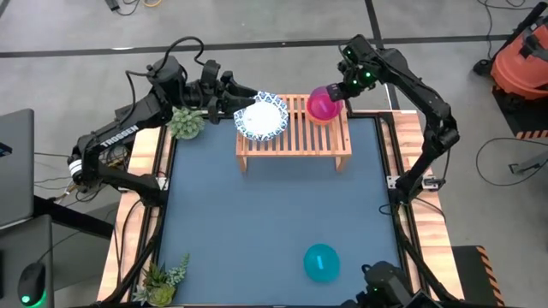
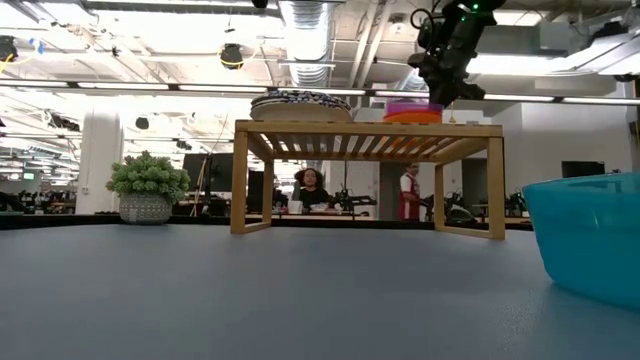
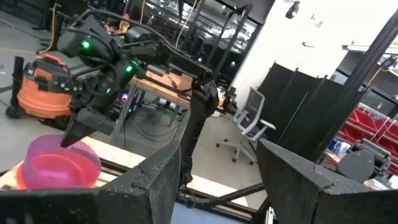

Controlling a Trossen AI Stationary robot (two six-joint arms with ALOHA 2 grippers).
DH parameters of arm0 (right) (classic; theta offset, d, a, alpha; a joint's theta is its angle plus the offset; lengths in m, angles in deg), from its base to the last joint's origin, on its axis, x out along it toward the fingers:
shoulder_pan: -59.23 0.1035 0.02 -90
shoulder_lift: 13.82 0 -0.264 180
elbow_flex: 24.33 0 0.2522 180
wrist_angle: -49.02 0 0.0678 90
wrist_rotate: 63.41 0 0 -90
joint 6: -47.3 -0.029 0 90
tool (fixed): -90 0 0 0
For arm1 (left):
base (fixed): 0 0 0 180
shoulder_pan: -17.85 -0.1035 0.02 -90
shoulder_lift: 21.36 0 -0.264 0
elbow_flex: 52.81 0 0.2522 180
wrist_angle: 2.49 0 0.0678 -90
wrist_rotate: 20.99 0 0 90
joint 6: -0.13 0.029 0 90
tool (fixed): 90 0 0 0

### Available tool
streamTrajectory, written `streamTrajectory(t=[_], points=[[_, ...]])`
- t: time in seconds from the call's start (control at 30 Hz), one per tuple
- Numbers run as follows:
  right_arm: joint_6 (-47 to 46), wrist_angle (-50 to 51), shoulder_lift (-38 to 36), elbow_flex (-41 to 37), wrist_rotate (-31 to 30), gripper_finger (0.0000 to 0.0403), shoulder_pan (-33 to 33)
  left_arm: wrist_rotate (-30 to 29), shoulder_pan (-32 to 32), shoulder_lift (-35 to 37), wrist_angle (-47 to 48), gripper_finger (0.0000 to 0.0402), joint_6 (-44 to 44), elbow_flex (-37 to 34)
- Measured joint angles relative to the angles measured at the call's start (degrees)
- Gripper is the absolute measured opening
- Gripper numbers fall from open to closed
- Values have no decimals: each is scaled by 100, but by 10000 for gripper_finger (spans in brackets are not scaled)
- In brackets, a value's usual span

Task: Place and stack bowls onto a shelf
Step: Stack the violet bowl on top of the orange bowl on the shelf, then stack the blue bowl on top of the violet bowl on the shelf

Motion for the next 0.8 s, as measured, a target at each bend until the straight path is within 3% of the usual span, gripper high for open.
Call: streamTrajectory(t=[0.2,0.47,0.8], points=[[-135,-14,0,0,0,81,44,359,-87,0,39,197,-106,0],[-415,-223,-234,0,0,155,96,715,-63,-2,157,197,-333,0],[-526,104,-1130,0,0,184,363,542,759,-2,147,197,-301,0]])
